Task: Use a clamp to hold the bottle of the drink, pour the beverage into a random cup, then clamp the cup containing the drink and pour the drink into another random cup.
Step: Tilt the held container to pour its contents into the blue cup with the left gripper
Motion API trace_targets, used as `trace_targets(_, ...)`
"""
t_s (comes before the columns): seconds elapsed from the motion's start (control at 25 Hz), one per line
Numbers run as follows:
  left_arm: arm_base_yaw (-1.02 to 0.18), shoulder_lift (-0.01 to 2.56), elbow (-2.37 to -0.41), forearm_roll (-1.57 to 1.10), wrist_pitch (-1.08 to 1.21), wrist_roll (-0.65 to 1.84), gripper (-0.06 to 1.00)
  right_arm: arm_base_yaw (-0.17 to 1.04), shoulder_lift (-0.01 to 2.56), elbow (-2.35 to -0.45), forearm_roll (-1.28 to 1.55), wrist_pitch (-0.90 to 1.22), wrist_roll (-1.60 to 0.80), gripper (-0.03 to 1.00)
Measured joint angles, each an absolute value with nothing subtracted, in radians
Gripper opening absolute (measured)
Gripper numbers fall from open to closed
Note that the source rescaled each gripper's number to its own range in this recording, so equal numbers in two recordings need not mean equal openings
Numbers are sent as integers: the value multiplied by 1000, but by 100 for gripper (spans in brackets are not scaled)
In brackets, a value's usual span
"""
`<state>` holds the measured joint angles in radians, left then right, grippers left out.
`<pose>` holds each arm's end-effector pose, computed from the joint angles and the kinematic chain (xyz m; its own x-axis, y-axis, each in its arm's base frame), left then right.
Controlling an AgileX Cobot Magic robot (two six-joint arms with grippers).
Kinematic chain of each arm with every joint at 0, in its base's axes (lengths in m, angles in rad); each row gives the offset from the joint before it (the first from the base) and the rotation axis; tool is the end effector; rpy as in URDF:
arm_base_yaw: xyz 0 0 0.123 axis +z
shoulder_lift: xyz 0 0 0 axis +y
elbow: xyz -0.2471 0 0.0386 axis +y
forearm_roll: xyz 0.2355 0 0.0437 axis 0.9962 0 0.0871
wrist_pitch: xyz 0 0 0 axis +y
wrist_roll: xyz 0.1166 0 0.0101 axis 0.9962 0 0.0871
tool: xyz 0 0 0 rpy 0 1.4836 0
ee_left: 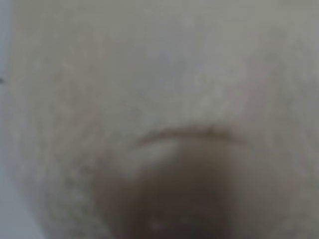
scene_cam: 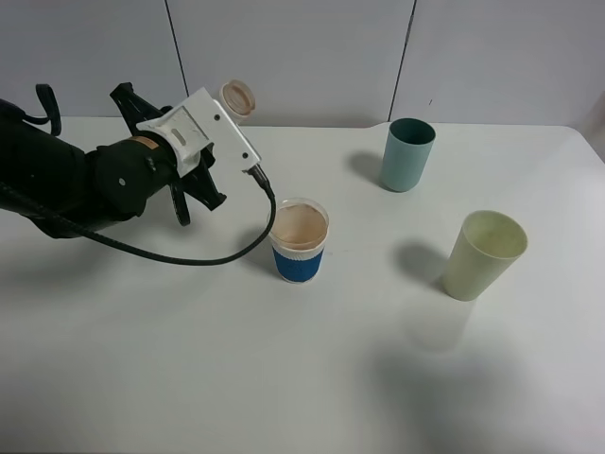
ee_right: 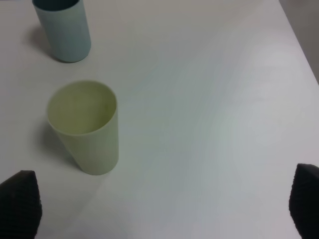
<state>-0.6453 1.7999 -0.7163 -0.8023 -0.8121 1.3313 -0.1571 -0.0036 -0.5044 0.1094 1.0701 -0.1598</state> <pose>0.3050 -0.1533 0.1316 -0.1343 0.7994 -0.5856 0.2793 0.5976 0.7516 0.0422 0.0047 0.2604 -0.4545 -0.0358 -0.8900 0.0230 0.9984 -0.0519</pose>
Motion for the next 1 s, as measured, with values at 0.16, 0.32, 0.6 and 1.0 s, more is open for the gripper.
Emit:
trace_targets(0.16,-720,1799,-708,-882,-837,1474,3,-157,-4,-504,109,1070,-160,100)
trace_targets(0.32,-777,1798,-682,-947,-864,1591,3,-157,-4,-504,109,1070,-160,100)
trace_targets(0.6,-835,1798,-657,-1010,-895,1700,3,-157,-4,-504,109,1070,-160,100)
trace_targets(1.0,-845,1798,-626,-991,-904,1766,3,-157,-4,-504,109,1070,-160,100)
